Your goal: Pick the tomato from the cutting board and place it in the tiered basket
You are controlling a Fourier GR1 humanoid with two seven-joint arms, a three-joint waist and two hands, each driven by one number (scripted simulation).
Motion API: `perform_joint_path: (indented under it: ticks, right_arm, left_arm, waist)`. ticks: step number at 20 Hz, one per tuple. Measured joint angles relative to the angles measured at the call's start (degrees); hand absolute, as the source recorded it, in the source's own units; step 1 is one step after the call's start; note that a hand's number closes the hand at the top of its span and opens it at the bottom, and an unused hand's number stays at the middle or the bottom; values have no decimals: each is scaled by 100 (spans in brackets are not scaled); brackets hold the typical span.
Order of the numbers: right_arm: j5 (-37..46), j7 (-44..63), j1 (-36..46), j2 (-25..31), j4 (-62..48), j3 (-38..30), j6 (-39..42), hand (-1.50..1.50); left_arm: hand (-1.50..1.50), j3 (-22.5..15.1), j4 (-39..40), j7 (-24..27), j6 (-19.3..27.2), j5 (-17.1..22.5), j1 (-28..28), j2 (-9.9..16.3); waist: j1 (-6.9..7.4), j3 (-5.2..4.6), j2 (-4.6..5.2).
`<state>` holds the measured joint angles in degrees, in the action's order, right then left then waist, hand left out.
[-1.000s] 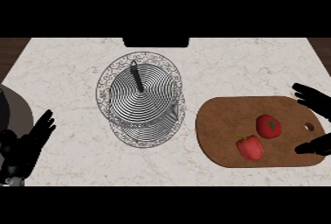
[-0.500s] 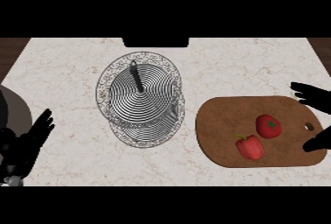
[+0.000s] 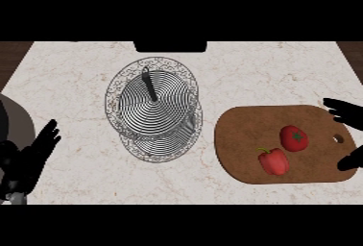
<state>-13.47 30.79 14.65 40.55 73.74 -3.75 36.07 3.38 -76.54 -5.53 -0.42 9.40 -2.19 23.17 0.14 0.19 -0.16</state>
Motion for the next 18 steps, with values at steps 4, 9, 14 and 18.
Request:
perform_joint_path:
  ticks: [4, 9, 14, 18]
  right_arm:
    - [135, -84, -228, -239, 78, -131, 100, -150]
    - [467, -442, -204, -391, -227, -328, 317, -150]
    - [818, -683, -402, -708, -110, -397, 219, -150]
    - [1012, -744, -130, -862, -366, -462, 266, -150]
  left_arm:
    - [0, 139, -189, -175, -74, -53, -85, -20]
    - [0, 251, -147, -188, -203, -195, -42, -117]
    - [0, 359, -249, -198, -267, -314, -126, -237]
    - [0, 464, -267, -134, -401, -379, -176, -299]
  waist:
    - [-4, -10, 6]
    - [-1, -12, 10]
    - [-3, -10, 6]
    - [5, -10, 10]
